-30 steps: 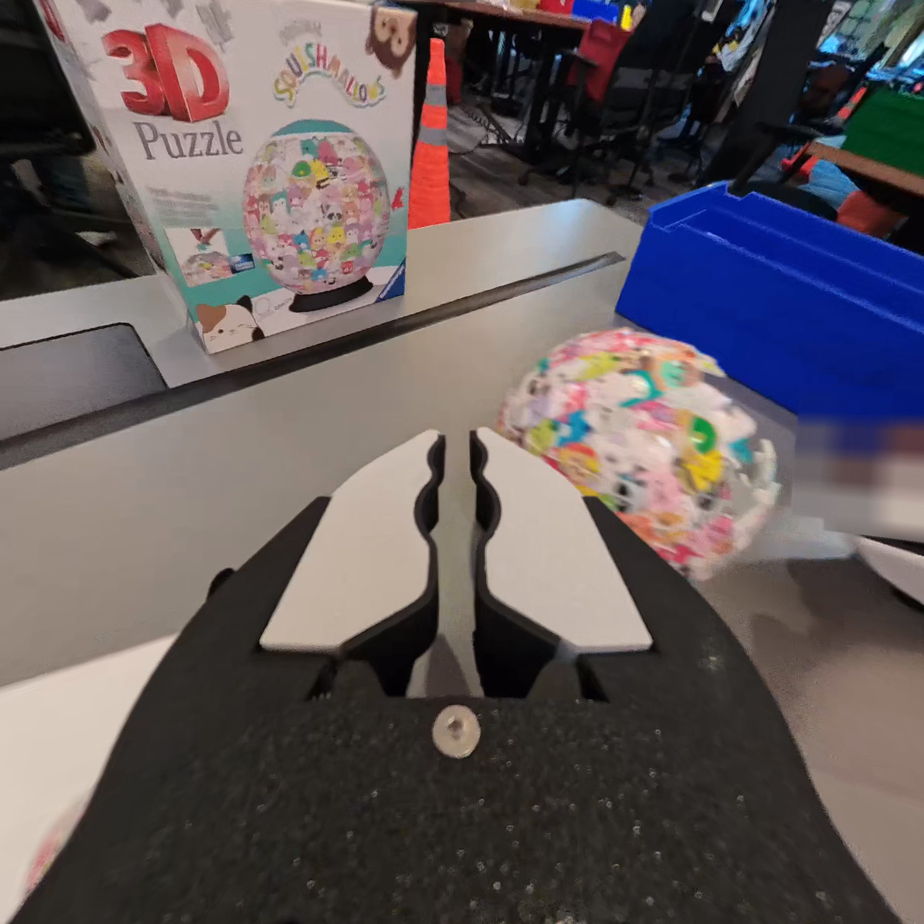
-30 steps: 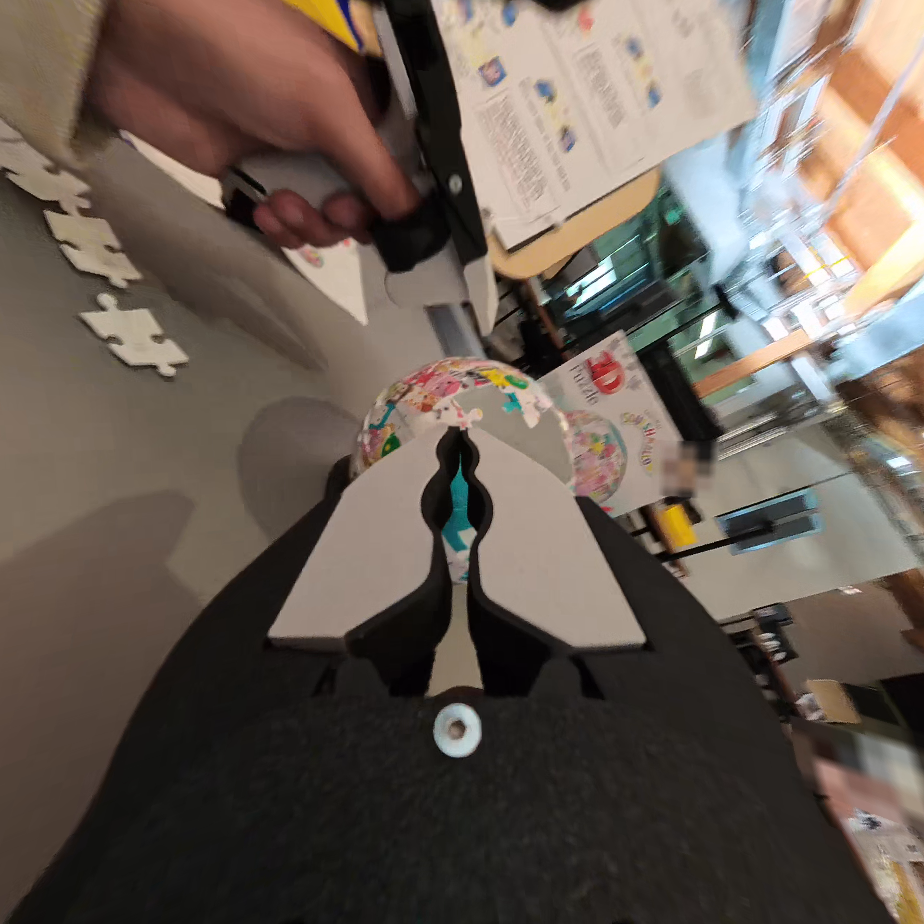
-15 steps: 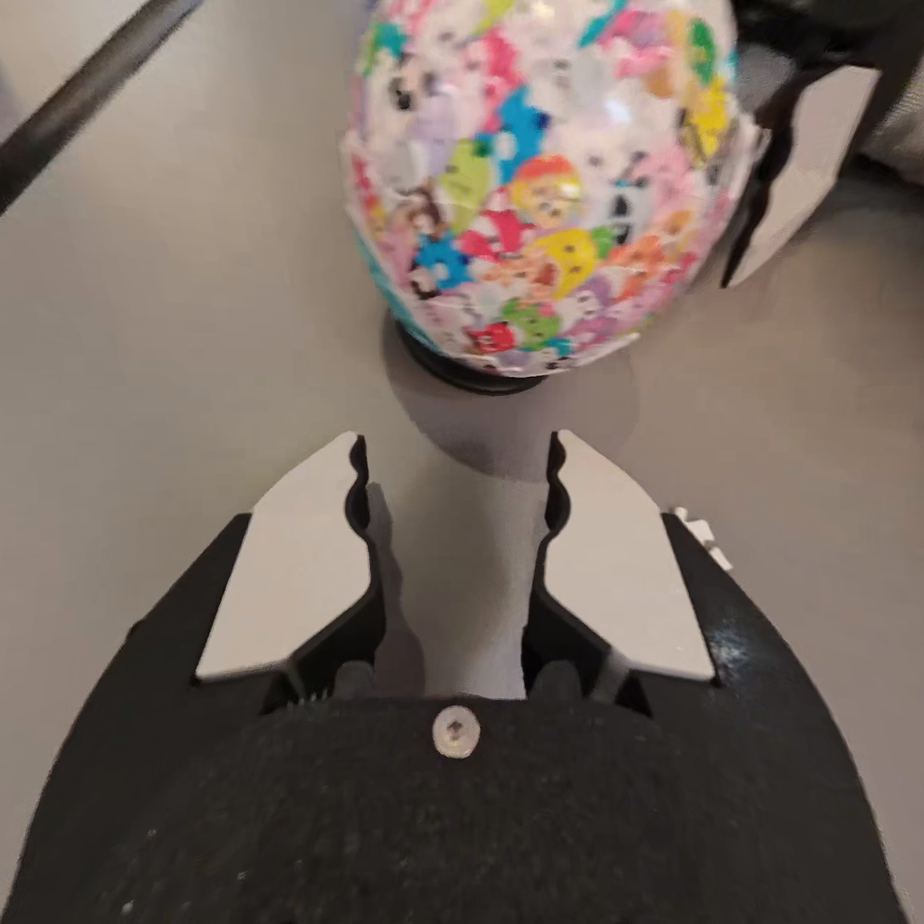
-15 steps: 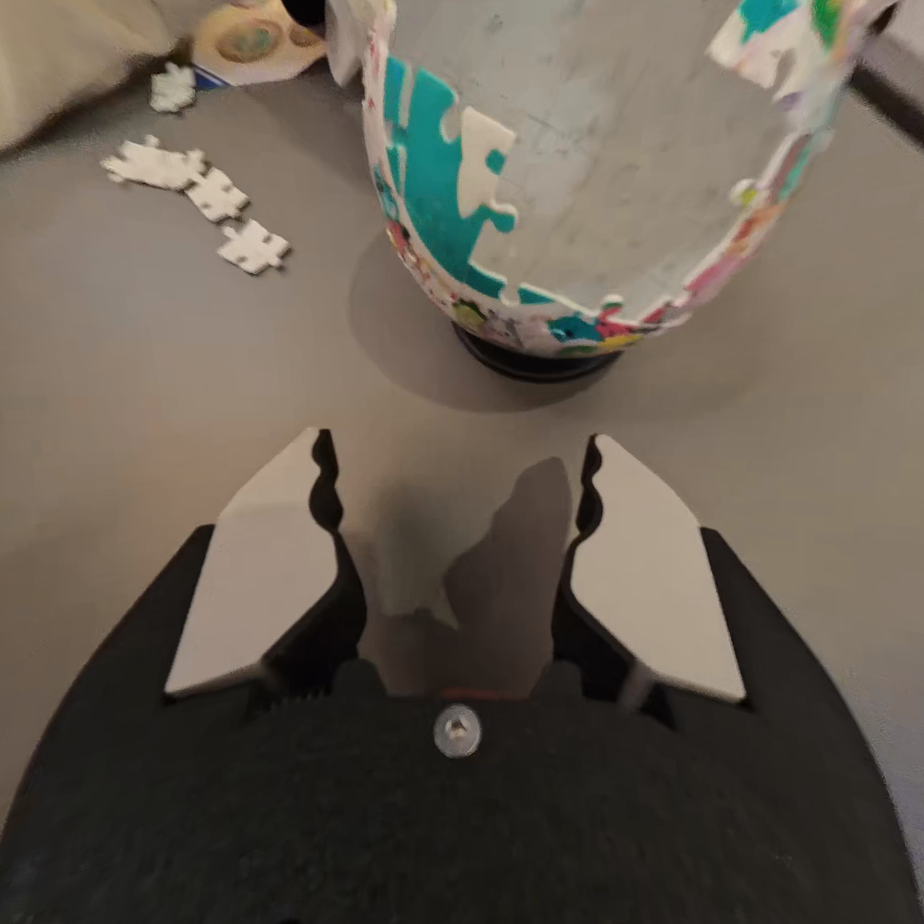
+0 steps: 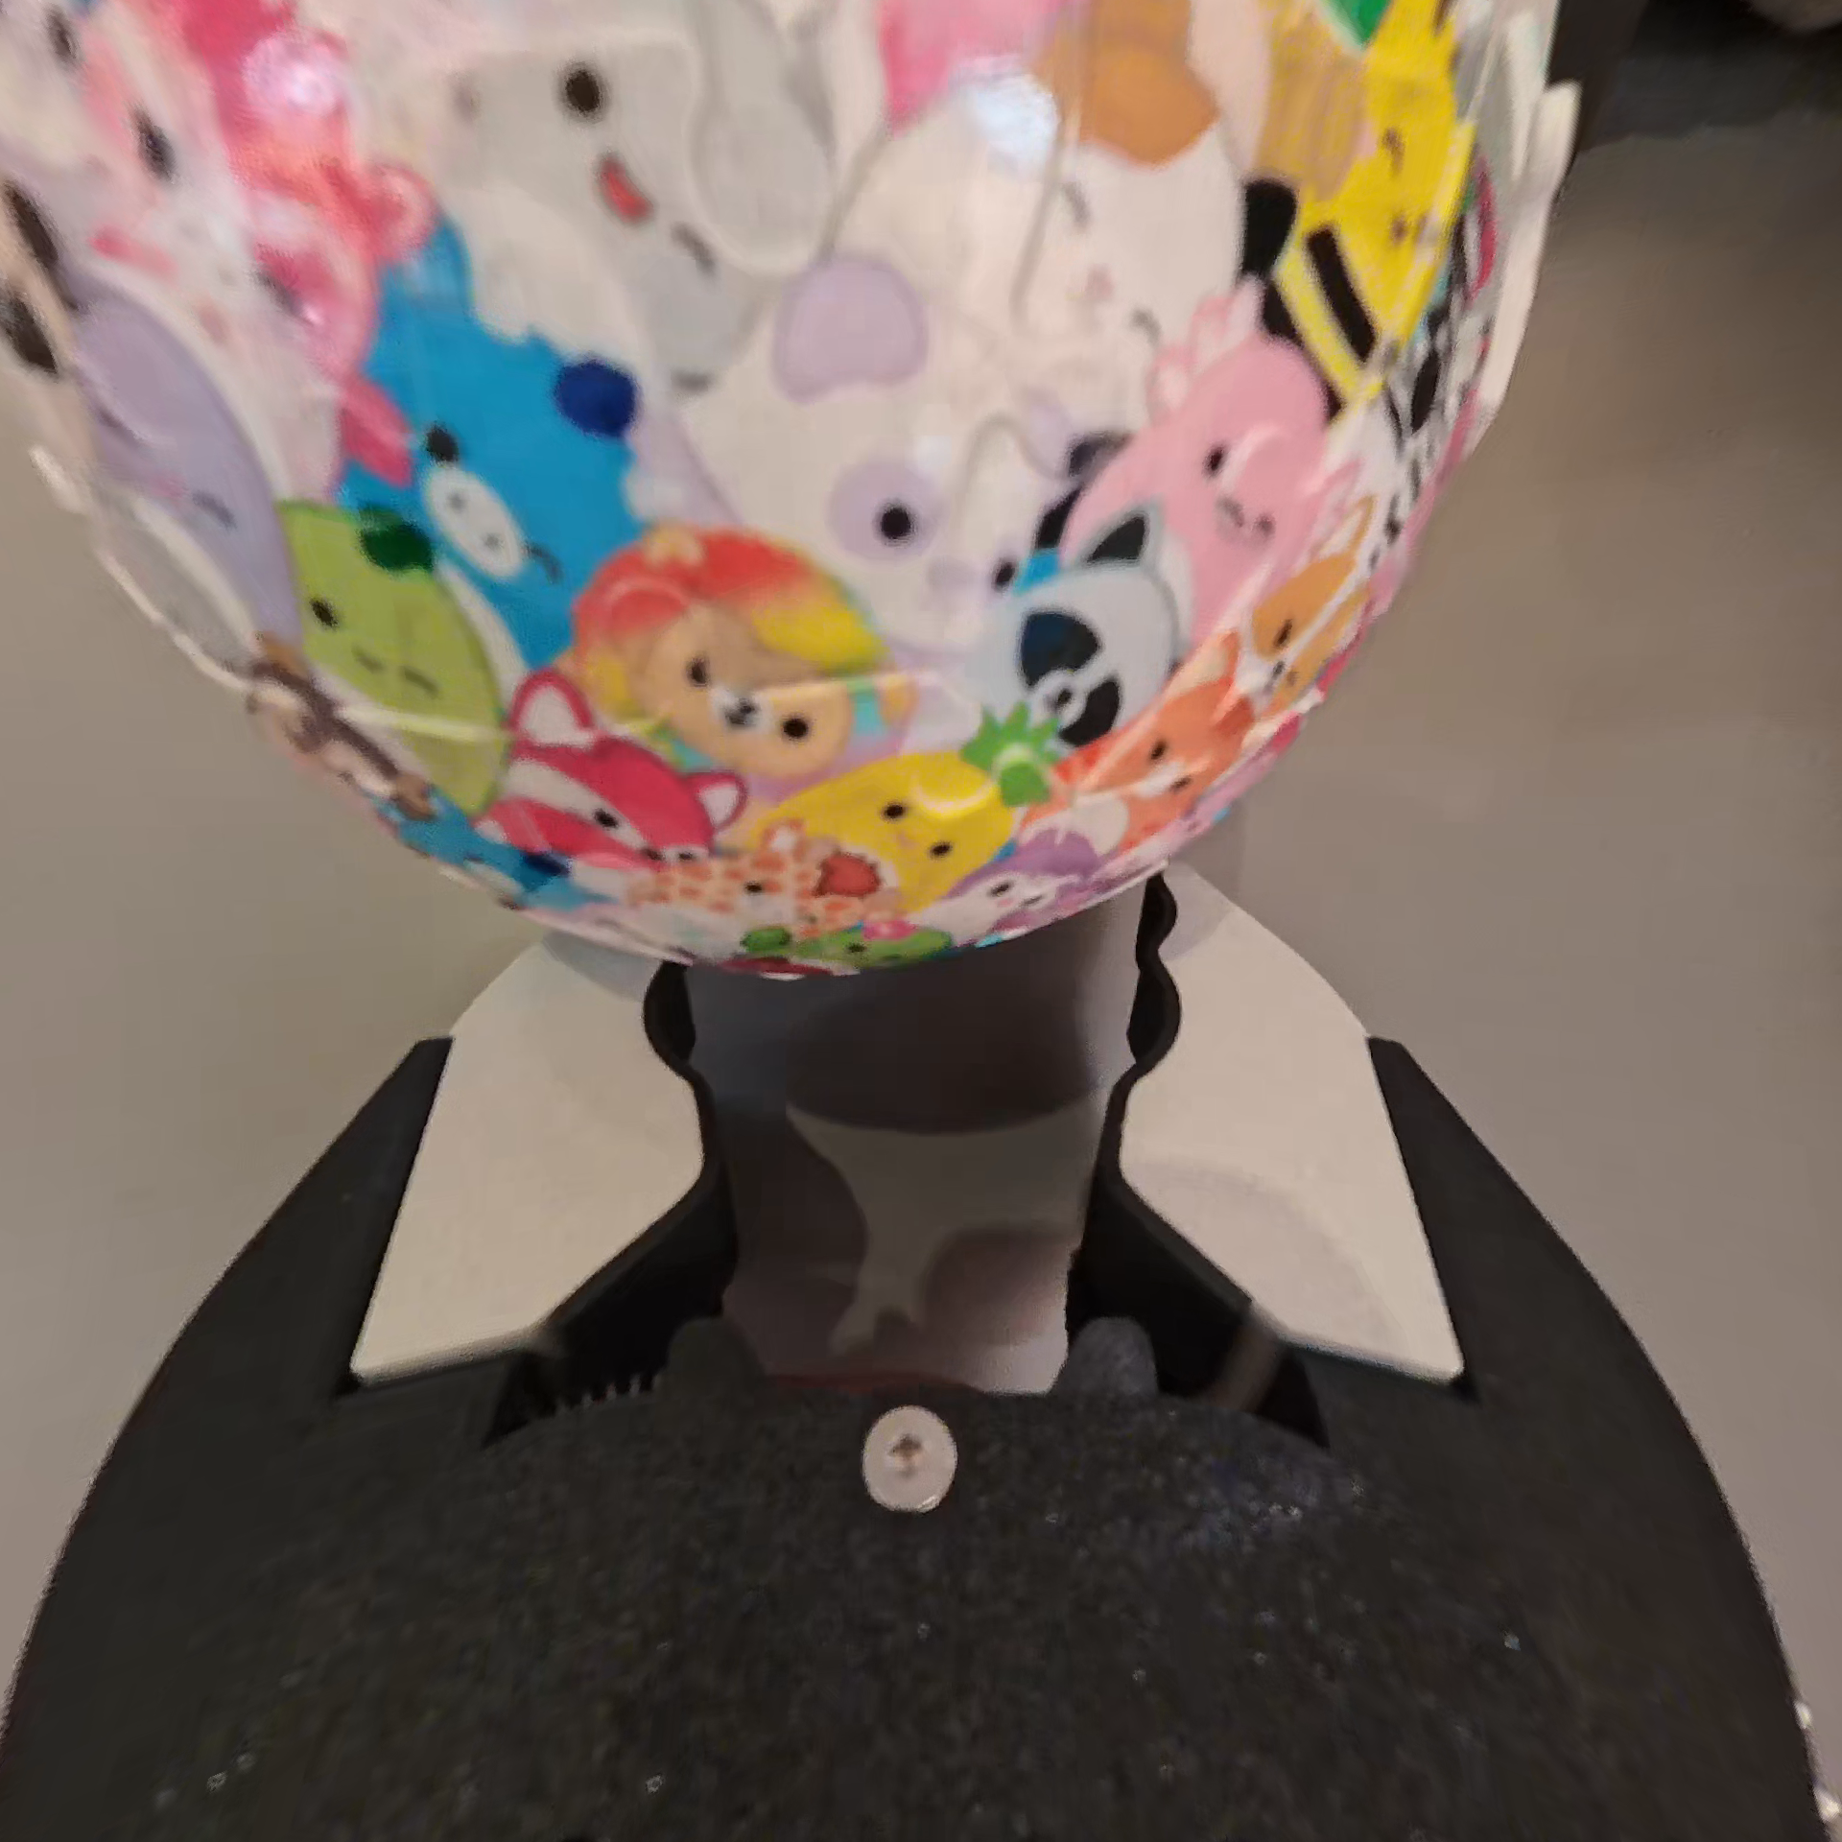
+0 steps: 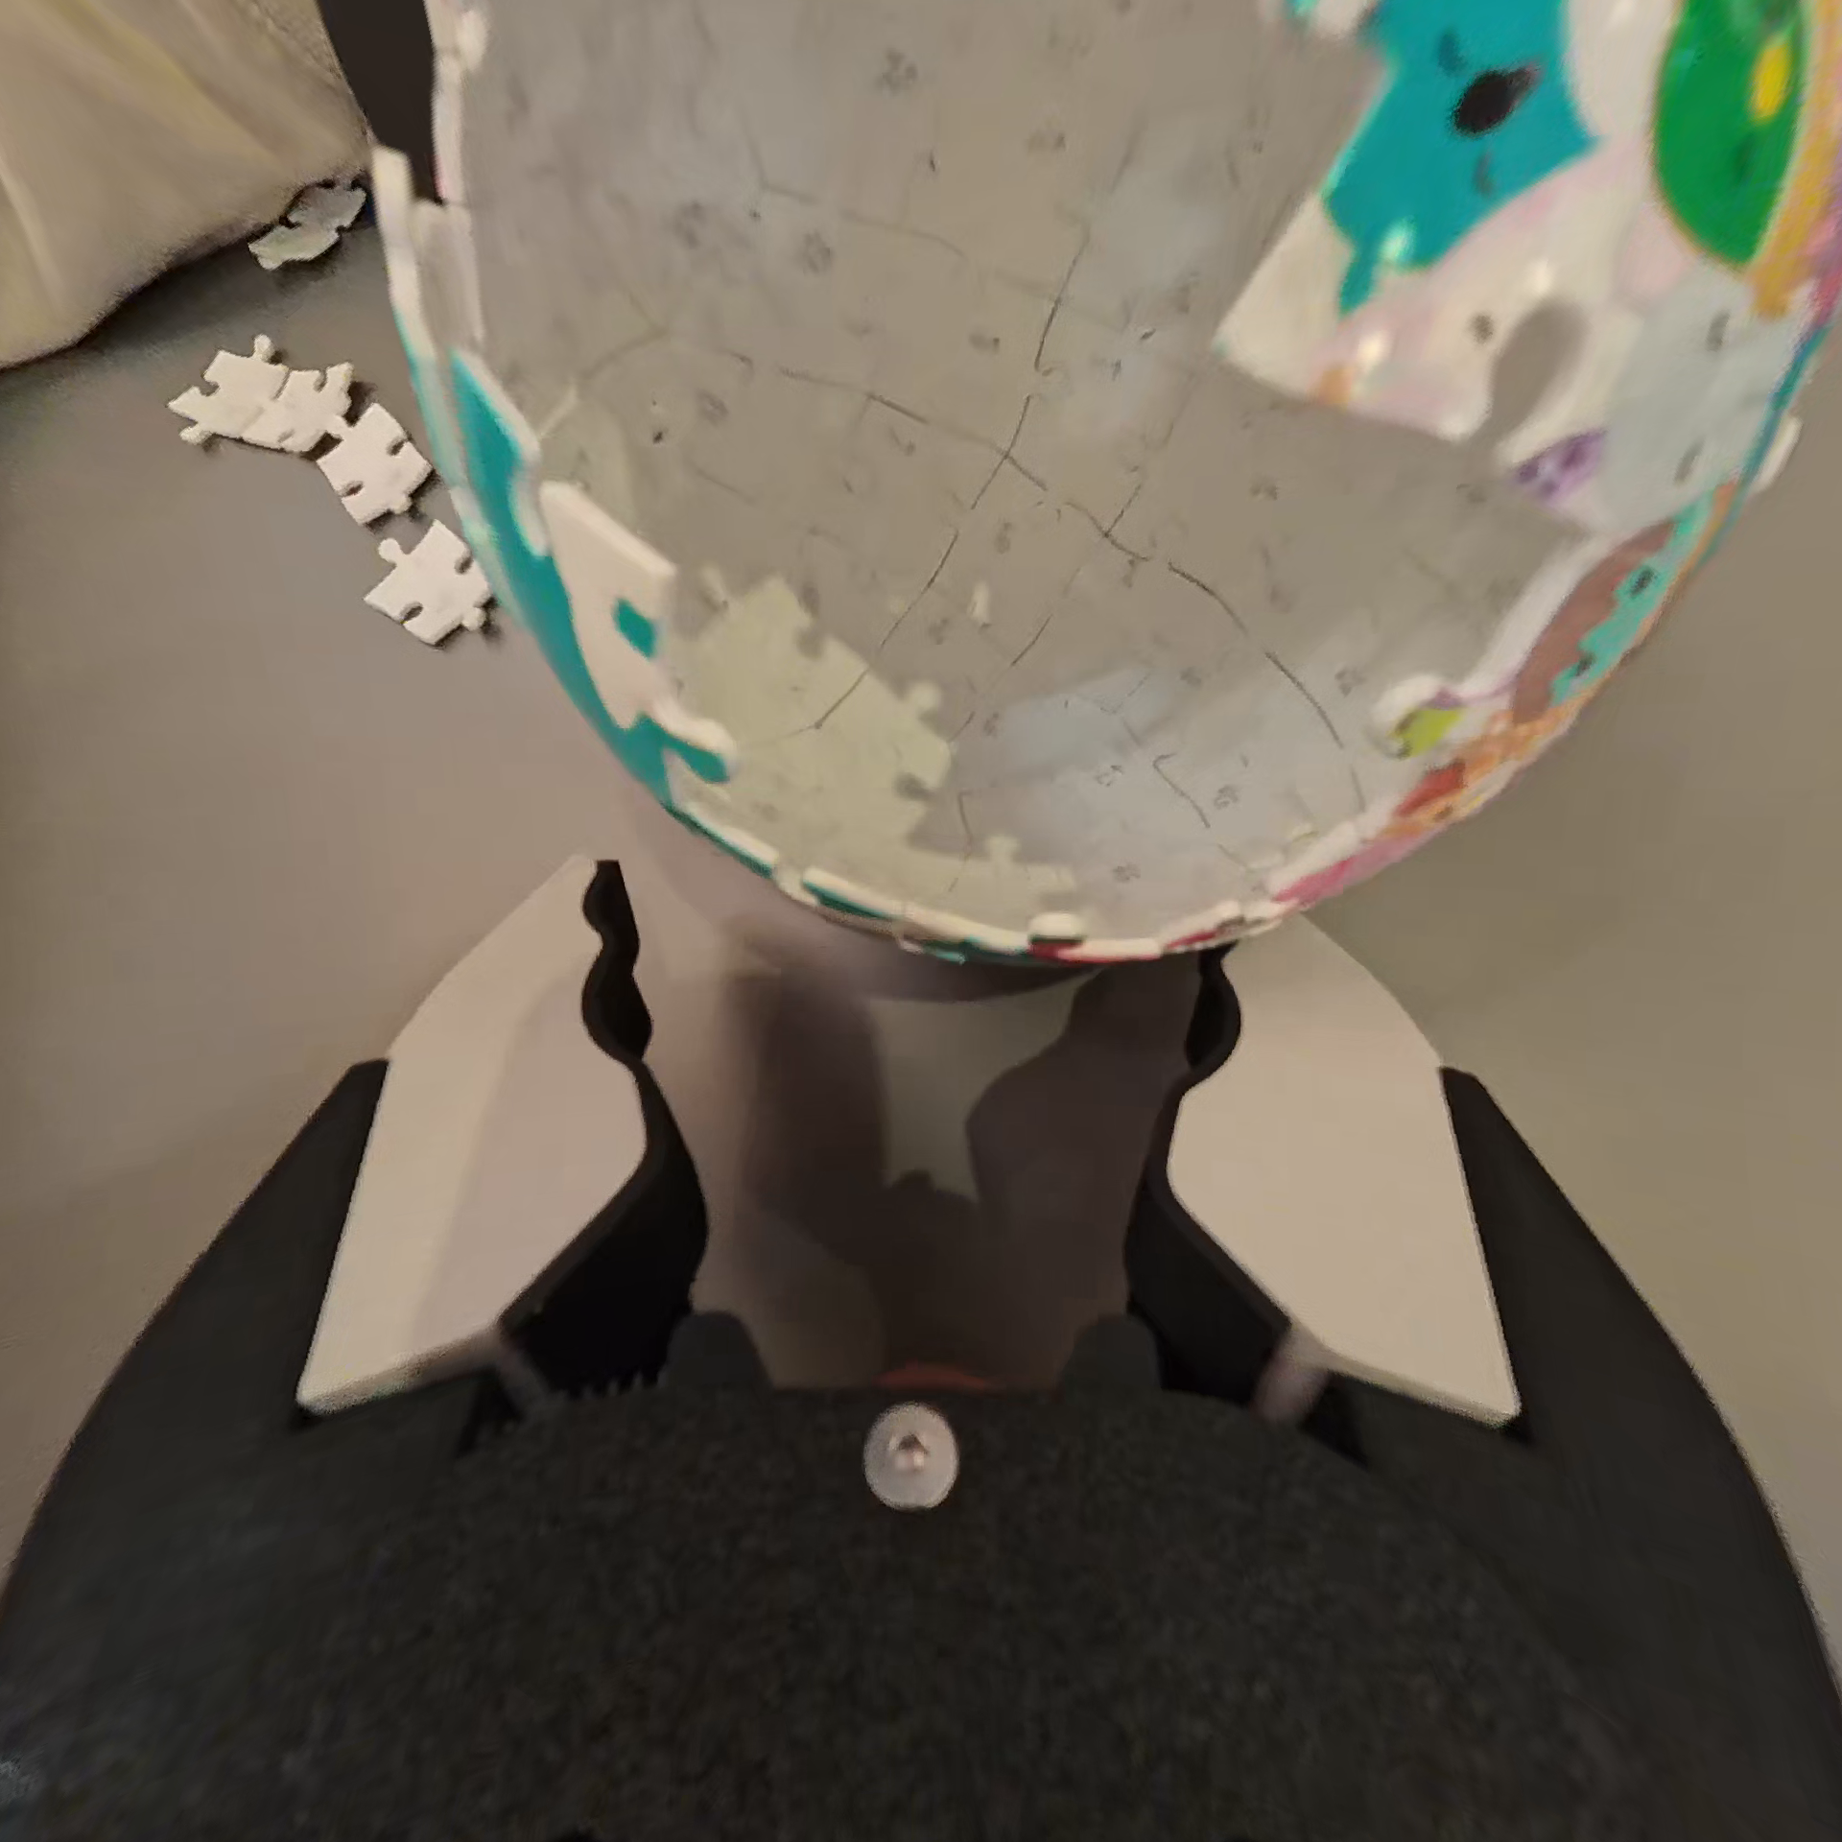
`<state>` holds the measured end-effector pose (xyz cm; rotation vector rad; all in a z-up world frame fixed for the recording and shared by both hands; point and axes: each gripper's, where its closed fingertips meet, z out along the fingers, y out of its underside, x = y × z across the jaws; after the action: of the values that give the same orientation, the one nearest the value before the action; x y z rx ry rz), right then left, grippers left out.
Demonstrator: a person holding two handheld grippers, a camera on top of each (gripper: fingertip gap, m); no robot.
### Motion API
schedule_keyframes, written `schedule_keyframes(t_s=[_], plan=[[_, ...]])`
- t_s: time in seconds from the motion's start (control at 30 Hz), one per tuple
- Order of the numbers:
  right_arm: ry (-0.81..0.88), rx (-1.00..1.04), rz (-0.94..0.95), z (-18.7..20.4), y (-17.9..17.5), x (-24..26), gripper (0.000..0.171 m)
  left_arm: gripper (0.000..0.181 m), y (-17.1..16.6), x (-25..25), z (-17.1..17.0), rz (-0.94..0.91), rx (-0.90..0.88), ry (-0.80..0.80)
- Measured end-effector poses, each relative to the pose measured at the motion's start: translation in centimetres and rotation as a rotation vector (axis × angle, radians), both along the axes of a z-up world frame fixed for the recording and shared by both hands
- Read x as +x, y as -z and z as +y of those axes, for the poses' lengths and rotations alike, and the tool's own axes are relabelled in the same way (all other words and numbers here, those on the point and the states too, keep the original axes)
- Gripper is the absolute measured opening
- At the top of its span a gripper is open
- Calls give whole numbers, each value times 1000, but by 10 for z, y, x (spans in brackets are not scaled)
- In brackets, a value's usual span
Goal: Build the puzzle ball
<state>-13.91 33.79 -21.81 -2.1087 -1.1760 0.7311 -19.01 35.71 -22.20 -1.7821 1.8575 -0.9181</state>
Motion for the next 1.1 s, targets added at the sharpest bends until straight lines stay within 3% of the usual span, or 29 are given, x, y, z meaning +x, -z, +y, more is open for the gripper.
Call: schedule_keyframes(t_s=[0.23, 0.67, 0.8, 0.87, 0.93, 1.0, 1.1], plan=[[-23, -24, -7, -14, 2, -5, 105, 90, 1, -2, -11, 14, 11, -19], [-57, -36, -5, -86, 2, -24, 102, 88, 3, -29, -85, 96, 60, 10], [-25, -41, -90, -104, 1, 1, 99, 83, -7, -46, -90, 80, 66, -15], [-1, -36, -128, -117, -14, 21, 81, 82, -22, -55, -86, 2, 70, -62], [-52, 33, -24, -131, -56, 16, 53, 75, -43, -60, -80, -144, 70, -125], [-88, 121, 34, -130, -99, 3, 47, 67, -68, -61, -74, -333, 21, -182], [-242, 112, -91, -125, -118, -13, 45, 58, -83, -67, -71, -435, -50, -198]])
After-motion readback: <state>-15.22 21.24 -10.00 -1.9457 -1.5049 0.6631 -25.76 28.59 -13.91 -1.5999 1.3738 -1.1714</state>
